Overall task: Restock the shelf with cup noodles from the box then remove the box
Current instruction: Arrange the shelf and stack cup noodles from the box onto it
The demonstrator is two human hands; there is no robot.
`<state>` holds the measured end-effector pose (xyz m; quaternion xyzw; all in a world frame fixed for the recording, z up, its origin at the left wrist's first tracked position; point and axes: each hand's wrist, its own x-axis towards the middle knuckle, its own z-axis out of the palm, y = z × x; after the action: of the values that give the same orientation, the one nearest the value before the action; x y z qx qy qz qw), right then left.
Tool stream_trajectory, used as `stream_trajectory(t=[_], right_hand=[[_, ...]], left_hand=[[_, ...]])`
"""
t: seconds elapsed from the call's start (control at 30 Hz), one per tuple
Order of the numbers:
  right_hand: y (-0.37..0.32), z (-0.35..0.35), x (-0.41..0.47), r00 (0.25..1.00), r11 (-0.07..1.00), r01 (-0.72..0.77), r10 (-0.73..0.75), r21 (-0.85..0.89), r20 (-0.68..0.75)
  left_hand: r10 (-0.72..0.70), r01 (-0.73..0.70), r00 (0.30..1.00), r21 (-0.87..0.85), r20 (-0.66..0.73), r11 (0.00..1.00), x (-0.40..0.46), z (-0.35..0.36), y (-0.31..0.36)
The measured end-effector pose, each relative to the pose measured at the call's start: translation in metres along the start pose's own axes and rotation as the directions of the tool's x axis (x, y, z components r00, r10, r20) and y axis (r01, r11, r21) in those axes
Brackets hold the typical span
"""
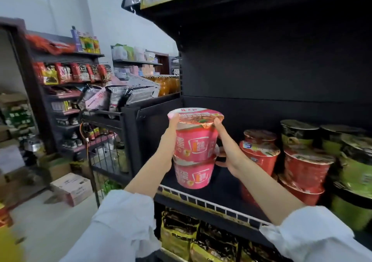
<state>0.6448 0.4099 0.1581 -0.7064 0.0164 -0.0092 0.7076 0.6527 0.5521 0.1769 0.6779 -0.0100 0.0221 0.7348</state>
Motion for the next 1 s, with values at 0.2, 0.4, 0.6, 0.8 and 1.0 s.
stream_trajectory(t=[0.2, 0.4, 0.6, 0.8, 1.0], right_hand=[[0.01, 0.006, 0.088, 0.976, 0.996, -0.002, 0.02, 0.086, -0.217], [0.029, -0.017, 0.147, 0.913, 0.994, -0.032, 0.072, 0.104, -0.401], [0.043, -0.034, 0.18, 0.82, 0.996, -0.09, 0.081, 0.013, -0.566], [0.045, -0.032, 0.182, 0.746, 0.998, -0.062, 0.042, -0.006, -0.664], [0.034, -0.021, 0.149, 0.845, 0.991, -0.086, 0.129, 0.107, -0.519]], left_hand=[[-0.119, 0.121, 0.979, -0.007, 0.168, 0.993, 0.101, 0.008, -0.014], [-0.235, 0.254, 0.92, -0.021, 0.315, 0.967, 0.168, 0.043, -0.039], [-0.227, 0.252, 0.866, 0.004, 0.446, 0.968, 0.193, 0.063, -0.061], [-0.27, 0.254, 0.818, 0.102, 0.508, 0.962, 0.194, 0.054, -0.069], [-0.242, 0.246, 0.912, 0.031, 0.331, 0.969, 0.175, 0.046, -0.066]])
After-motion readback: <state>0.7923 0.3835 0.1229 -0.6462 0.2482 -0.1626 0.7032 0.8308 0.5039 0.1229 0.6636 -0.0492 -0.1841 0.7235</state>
